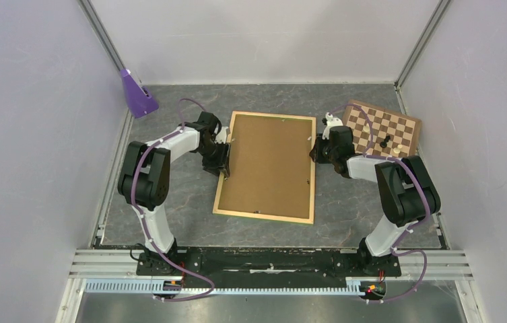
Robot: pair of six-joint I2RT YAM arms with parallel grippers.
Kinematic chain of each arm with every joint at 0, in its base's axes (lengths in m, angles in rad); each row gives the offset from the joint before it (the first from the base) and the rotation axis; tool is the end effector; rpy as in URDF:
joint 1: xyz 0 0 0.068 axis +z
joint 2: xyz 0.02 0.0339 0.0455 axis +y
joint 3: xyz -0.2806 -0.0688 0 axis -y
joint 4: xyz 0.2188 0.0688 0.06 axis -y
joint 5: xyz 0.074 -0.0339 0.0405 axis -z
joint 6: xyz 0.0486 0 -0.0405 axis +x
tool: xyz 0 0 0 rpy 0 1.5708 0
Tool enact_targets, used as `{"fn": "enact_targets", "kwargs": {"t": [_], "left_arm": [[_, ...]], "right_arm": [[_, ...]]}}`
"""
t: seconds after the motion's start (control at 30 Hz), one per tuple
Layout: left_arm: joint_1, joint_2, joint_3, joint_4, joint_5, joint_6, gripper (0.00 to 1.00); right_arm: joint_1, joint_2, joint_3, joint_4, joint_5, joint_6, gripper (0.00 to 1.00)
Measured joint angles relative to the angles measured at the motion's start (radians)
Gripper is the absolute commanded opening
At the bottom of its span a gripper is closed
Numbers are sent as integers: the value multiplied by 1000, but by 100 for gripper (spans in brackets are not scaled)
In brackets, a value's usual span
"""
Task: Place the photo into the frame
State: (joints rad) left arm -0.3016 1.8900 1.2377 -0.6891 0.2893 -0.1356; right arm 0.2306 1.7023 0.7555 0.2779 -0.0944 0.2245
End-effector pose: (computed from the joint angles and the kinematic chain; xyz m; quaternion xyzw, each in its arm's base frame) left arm 0.3260 -0.1160 0.1774 0.0979 0.9783 -0.1644 0.0795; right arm 0.3196 0.0797 0.1733 -0.0233 0.8990 0.1396 0.4145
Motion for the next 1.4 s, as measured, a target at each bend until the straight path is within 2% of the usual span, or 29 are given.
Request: {"fn": "enact_targets", "kwargs": {"t": [0.2,0.8,1.07,1.4], "left_arm": [[0,0,-2,3,-2,0,42],[13,-27,-38,29,1,2,40],[21,-39,-51,38,10,3,27],[27,-40,-54,38,38,30,7]], "right_arm": [[-5,0,0,0,-10,0,18],[-18,0,0,-1,-32,0,16],[-19,0,-1,-1,-33,0,15],[-20,0,0,-2,-35,0,14]]}}
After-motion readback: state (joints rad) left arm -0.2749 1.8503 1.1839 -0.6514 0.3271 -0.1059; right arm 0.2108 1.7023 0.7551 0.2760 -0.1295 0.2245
